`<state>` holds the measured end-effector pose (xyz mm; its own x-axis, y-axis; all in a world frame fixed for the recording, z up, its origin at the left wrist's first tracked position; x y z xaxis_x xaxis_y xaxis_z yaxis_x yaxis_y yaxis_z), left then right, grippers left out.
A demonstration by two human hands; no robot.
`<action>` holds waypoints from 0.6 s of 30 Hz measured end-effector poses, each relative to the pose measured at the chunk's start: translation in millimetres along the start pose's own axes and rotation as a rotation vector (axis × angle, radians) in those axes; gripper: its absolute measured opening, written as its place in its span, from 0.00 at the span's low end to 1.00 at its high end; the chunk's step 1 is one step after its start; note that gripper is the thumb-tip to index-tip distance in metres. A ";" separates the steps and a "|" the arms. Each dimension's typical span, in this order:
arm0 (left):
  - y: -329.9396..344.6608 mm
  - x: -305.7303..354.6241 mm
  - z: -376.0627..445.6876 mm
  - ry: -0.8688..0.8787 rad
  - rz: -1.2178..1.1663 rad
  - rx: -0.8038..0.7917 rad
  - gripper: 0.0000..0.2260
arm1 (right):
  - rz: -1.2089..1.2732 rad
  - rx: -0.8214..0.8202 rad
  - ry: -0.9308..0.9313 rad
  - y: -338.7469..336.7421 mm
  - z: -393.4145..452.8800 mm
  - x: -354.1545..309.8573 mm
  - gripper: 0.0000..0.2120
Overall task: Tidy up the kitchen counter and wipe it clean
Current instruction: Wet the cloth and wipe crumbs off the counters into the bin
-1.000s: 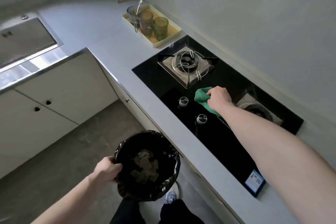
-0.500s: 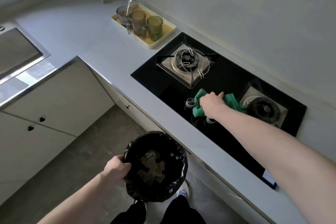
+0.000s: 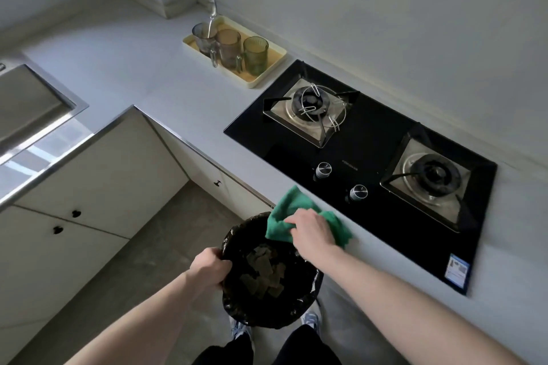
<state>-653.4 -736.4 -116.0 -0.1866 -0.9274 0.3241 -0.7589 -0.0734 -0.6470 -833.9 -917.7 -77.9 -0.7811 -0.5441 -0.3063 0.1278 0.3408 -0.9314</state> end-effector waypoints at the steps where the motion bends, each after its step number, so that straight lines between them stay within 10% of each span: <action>1: -3.8 0.6 1.9 0.006 -0.005 -0.008 0.06 | 0.084 0.024 0.030 3.8 -4.7 -5.5 0.15; 8: -21.5 -10.4 17.4 0.009 -0.033 -0.015 0.08 | 0.420 0.243 0.093 -62.5 19.5 -26.3 0.17; 18: -36.7 -4.7 19.4 0.020 -0.029 0.055 0.02 | 0.050 0.271 0.080 -62.5 144.5 -8.6 0.25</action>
<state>-612.5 -736.4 -107.2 -0.1782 -0.9172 0.3565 -0.7287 -0.1205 -0.6742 -746.9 -1045.1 -45.5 -0.8141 -0.4657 -0.3469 0.3177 0.1429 -0.9374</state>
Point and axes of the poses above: each hand's wrist, its own z-axis towards the middle knuckle, its own y-axis out of the palm, x = y × z, the point moved 3 cm from there along z, towards the middle knuckle, and after that the axes turned 11 degrees about x, right-handed, at the moved point
